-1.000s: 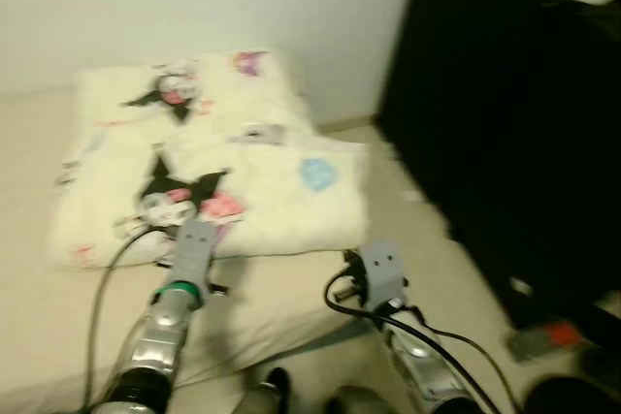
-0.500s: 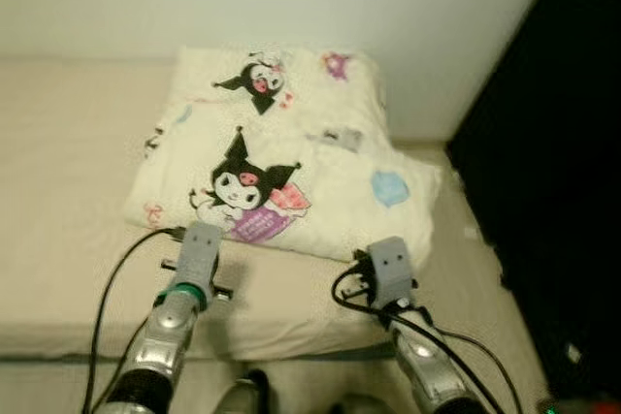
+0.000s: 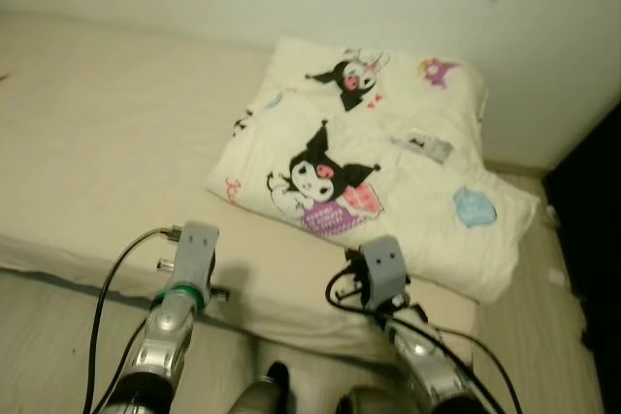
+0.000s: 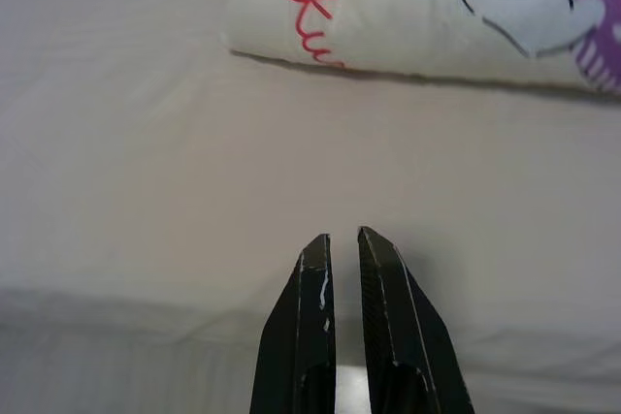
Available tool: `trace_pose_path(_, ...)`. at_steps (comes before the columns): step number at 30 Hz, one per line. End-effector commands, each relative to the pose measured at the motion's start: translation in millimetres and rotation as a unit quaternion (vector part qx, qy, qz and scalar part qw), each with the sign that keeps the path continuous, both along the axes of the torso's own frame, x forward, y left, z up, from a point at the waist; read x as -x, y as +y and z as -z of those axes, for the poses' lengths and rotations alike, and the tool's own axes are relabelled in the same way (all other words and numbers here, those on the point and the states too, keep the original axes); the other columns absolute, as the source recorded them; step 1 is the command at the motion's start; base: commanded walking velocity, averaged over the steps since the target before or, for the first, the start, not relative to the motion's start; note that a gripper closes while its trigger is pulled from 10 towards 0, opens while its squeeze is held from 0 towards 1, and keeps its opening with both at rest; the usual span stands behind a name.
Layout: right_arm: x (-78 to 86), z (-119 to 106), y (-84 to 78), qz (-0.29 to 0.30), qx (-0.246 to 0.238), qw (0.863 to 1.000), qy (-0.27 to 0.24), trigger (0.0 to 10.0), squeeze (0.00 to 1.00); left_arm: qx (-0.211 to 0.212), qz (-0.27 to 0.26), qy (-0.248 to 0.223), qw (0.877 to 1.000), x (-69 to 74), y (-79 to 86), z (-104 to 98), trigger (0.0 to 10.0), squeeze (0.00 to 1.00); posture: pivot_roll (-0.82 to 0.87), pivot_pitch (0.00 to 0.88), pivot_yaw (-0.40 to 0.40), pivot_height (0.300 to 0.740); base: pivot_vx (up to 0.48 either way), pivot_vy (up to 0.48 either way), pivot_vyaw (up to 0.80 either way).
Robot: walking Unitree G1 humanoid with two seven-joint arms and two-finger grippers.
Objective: Clean up the room
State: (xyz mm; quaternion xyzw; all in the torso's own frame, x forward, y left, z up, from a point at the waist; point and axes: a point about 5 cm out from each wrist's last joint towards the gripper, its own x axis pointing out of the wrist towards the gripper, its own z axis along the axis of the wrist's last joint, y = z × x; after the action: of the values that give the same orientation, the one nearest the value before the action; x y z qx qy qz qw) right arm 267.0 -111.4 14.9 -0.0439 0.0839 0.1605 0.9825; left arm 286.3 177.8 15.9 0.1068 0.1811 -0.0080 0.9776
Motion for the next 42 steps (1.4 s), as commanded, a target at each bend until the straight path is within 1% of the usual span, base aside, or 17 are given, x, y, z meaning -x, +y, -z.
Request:
trace_pose_path(1, 2.6, 2.4, 4.4, -0.004, -0.004, 1.000, 0.006, 10.0, 0.00, -0.006, -0.011, 0.013, 1.000, 5.2, 8.7, 5.2, 10.0, 0.00, -0.08, 0.074, 0.019, 0.740, 0.000, 0.000, 0.73)
trace_pose_path(3, 2.5, 2.4, 3.9, 0.000, -0.005, 1.000, 0.005, 10.0, 0.00, -0.006, -0.011, 0.013, 1.000, 5.2, 8.6, 5.2, 10.0, 0.00, -0.08, 0.074, 0.019, 0.740, 0.000, 0.000, 0.73)
trace_pose_path(5, 1.9, 2.8, 2.4, 0.009, -0.010, 1.000, 0.009, 10.0, 0.00, -0.005, -0.010, 0.013, 1.000, 4.8, 8.2, 5.0, 10.0, 0.00, -0.08, 0.073, 0.019, 0.740, 0.000, 0.000, 0.00)
trace_pose_path(8, 0.4, 4.4, -2.5, 0.032, -0.019, 0.999, 0.020, 10.0, 0.00, -0.004, -0.010, 0.012, 1.000, 3.9, 7.2, 4.5, 10.0, 0.00, -0.09, 0.073, 0.019, 0.740, 0.000, 0.000, -0.77)
trace_pose_path(22, -0.4, 5.1, -6.6, 0.047, -0.018, 0.998, 0.024, 10.0, 0.00, -0.005, -0.008, 0.014, 1.000, 4.2, 7.4, 5.1, 10.0, 0.00, -0.09, 0.070, 0.020, 0.740, 0.000, 0.000, -0.78)
trace_pose_path(29, -1.6, 6.2, -10.7, 0.071, -0.026, 0.997, 0.031, 10.0, 0.00, -0.006, -0.007, 0.015, 1.000, 4.3, 7.8, 5.4, 10.0, 0.00, -0.09, 0.070, 0.021, 0.740, 0.000, 0.000, -0.79)
trace_pose_path(35, -2.1, 6.2, -12.3, 0.075, -0.020, 0.996, 0.031, 10.0, 0.00, -0.002, -0.008, 0.013, 1.000, 4.2, 7.6, 5.0, 10.0, 0.00, -0.09, 0.075, 0.021, 0.740, 0.000, 0.000, 0.00)
trace_pose_path(42, -1.8, 6.1, -9.9, 0.069, -0.020, 0.997, 0.029, 10.0, 0.00, 0.006, -0.006, 0.005, 1.000, 5.5, 7.0, 4.2, 10.0, 0.00, -0.08, 0.075, 0.020, 0.740, 0.000, 0.000, 0.00)
